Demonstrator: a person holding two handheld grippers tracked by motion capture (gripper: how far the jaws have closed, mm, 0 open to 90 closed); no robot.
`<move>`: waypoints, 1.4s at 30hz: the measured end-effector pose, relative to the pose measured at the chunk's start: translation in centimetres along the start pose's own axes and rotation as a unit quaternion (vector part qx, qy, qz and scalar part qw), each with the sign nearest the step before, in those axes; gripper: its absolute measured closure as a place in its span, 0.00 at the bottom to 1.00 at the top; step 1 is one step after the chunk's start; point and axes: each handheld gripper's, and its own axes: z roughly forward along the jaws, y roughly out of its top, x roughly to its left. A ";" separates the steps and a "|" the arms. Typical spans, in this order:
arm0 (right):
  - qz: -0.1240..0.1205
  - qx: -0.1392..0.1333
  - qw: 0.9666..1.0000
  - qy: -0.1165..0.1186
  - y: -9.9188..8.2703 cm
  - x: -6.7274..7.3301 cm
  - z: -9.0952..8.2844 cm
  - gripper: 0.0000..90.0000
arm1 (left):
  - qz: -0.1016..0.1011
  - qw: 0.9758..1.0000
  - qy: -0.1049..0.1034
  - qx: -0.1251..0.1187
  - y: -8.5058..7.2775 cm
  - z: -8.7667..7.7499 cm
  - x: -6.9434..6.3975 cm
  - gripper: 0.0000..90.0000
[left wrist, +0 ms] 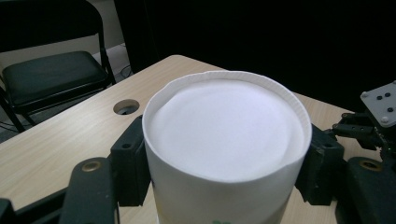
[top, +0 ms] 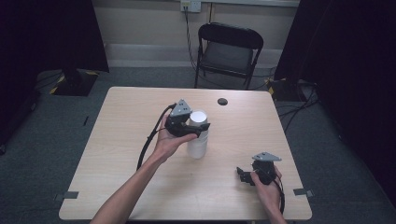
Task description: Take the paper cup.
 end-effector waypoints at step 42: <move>0.000 0.000 1.000 0.000 0.0 0.0 0.0 0.12 | 0.013 0.998 -0.008 -0.063 4.5 -2.9 -0.3 0.38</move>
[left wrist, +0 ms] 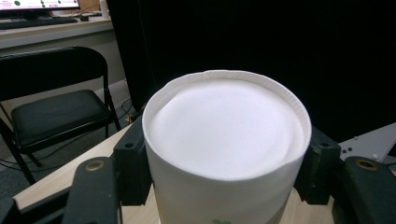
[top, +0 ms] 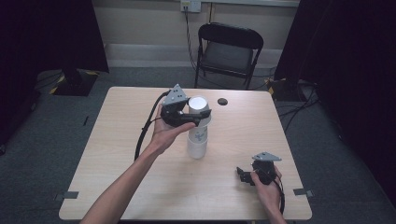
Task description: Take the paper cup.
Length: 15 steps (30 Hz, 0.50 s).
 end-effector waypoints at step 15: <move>0.000 0.000 1.000 0.000 0.0 0.0 0.0 0.12 | -0.026 0.999 0.013 -0.023 0.8 -2.2 1.1 0.39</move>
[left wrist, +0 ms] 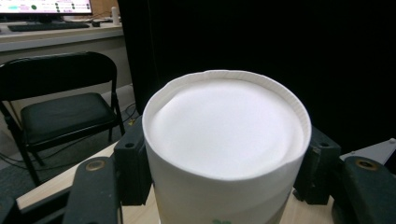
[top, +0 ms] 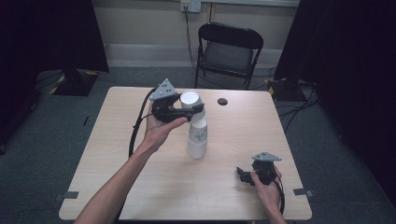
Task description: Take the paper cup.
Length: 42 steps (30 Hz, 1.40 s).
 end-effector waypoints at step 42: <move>0.005 -0.005 1.000 0.026 0.2 0.5 -0.3 0.15 | -0.036 0.997 0.014 0.066 -7.3 -8.5 0.9 0.38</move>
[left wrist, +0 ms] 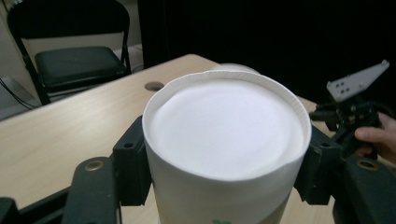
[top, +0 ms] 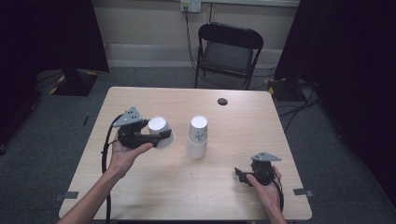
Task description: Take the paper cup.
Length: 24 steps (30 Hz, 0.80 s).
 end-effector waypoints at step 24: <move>-0.131 -0.101 0.966 0.200 5.2 11.6 -3.8 0.48 | -0.004 0.998 -0.059 0.009 -3.5 -0.1 -3.7 0.38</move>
